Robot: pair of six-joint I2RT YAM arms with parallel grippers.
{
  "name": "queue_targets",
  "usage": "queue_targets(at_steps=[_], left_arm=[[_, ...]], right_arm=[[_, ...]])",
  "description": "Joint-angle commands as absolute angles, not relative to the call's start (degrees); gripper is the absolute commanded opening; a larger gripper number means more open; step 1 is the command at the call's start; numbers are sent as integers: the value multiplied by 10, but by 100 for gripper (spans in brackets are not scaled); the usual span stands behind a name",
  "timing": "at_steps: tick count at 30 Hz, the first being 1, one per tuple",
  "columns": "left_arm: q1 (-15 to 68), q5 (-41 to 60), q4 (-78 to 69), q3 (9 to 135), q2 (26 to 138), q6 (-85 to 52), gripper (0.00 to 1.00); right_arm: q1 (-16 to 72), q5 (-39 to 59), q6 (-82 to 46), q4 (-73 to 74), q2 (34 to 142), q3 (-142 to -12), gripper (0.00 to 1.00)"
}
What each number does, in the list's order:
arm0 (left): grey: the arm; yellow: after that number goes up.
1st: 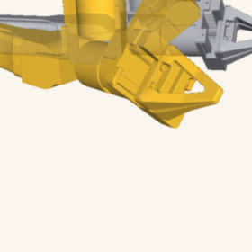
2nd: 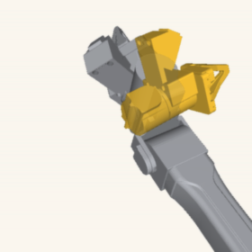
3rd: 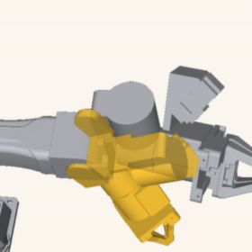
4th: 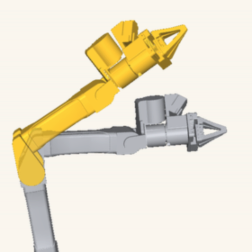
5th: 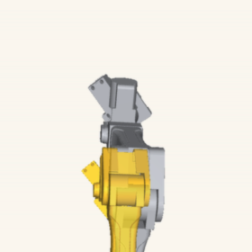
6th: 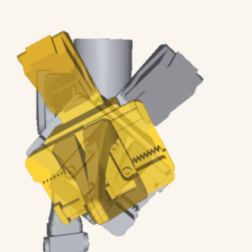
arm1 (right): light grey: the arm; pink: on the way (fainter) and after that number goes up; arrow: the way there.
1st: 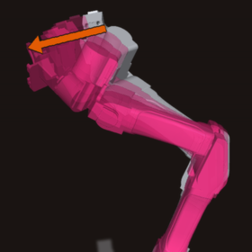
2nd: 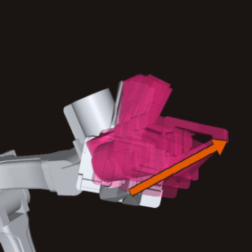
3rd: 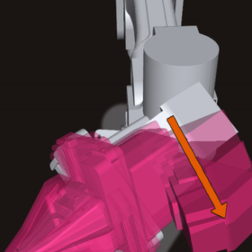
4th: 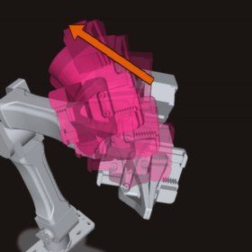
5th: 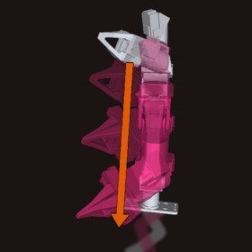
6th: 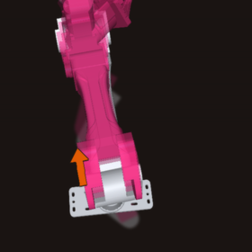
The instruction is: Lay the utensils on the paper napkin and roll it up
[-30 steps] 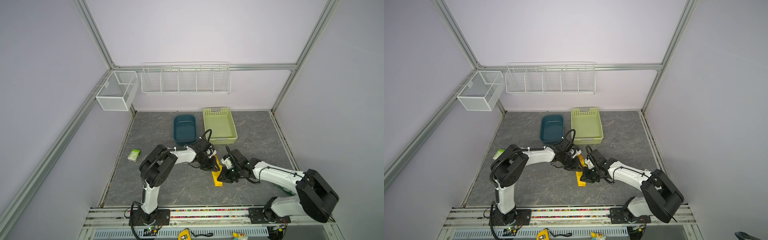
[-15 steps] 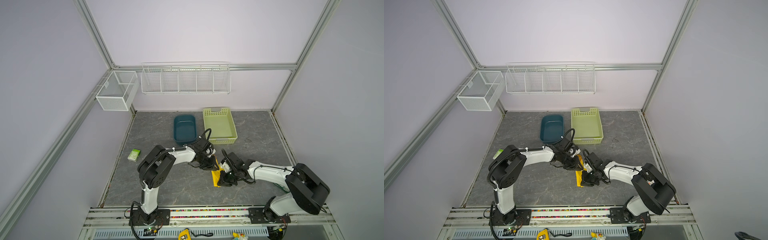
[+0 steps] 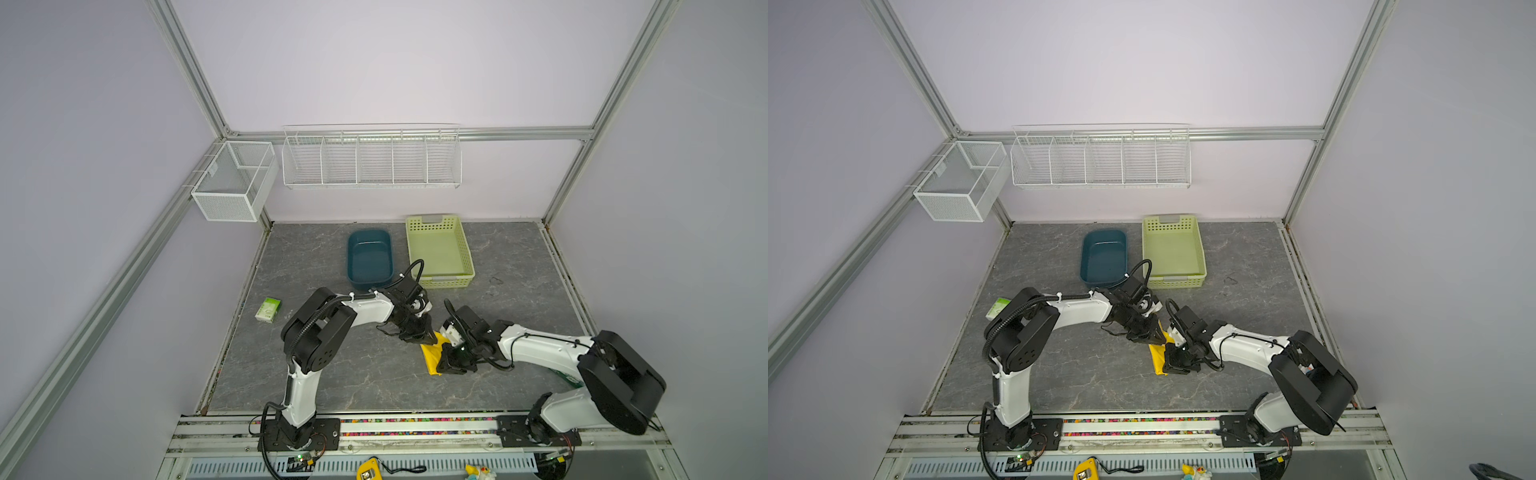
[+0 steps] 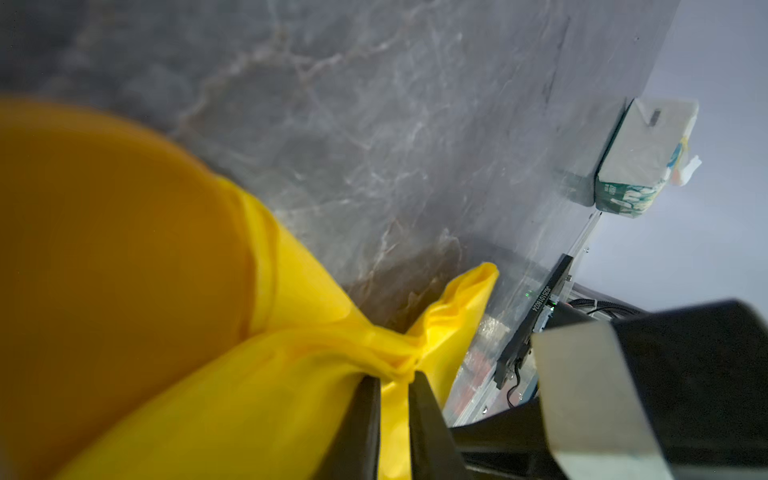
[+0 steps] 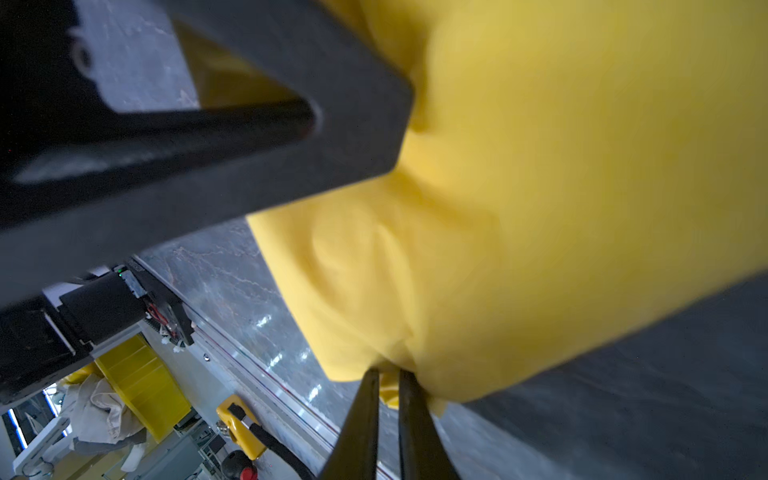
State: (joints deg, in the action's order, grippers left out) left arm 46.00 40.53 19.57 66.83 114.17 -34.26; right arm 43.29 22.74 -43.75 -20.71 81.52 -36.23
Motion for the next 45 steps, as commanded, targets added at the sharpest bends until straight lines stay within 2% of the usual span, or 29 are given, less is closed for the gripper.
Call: queue_targets(at_steps=[1,9,24,27,33,38,45], left_arm=[[458,387,220,664,1167,-325,16],[459,385,221,665,1172,-322,16],[459,387,212,666,1167,-326,16],[458,390,207,668,1165,-332,16],[458,389,197,668,1149,-339,17],[448,364,183,660,1095,-353,17],[423,322,118,589,965,-385,19]], right_arm=[[432,205,-434,-253,781,-387,21],[395,179,-431,-292,793,-439,32],[385,221,-422,-222,916,-440,41],[387,232,-428,-201,932,-430,38],[386,210,-431,-204,938,-419,21],[386,203,-437,-191,933,-407,11],[382,197,-444,-155,877,-390,7]])
